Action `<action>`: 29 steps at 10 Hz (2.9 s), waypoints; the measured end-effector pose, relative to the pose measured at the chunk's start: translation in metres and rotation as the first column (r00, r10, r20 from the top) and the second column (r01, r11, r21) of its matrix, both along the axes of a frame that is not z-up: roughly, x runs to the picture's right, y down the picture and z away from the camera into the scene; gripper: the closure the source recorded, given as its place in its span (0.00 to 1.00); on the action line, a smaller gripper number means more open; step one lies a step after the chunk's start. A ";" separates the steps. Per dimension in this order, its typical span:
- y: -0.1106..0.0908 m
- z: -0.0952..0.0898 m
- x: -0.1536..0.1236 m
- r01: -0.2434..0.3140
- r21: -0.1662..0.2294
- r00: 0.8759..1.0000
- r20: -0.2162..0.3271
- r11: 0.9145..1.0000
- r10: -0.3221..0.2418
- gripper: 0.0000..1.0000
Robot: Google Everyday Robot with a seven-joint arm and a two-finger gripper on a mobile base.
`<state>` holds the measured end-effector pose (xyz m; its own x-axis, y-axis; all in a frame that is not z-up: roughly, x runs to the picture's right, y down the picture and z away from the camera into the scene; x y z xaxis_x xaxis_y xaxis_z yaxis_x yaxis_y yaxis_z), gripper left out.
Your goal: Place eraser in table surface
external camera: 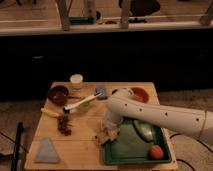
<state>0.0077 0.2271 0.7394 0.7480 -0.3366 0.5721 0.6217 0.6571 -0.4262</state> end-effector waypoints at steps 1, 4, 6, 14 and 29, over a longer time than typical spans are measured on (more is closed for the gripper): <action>-0.003 -0.006 -0.005 0.011 0.011 1.000 0.006 1.000 -0.011 0.98; -0.008 -0.020 -0.015 0.044 0.044 0.999 0.021 0.998 -0.045 0.98; -0.009 -0.025 -0.022 0.065 0.059 0.997 0.042 0.996 -0.067 0.98; -0.009 -0.031 -0.080 0.179 0.119 0.955 0.216 0.977 -0.201 0.98; 0.047 0.012 -0.154 0.220 0.109 0.871 0.425 0.969 -0.246 0.98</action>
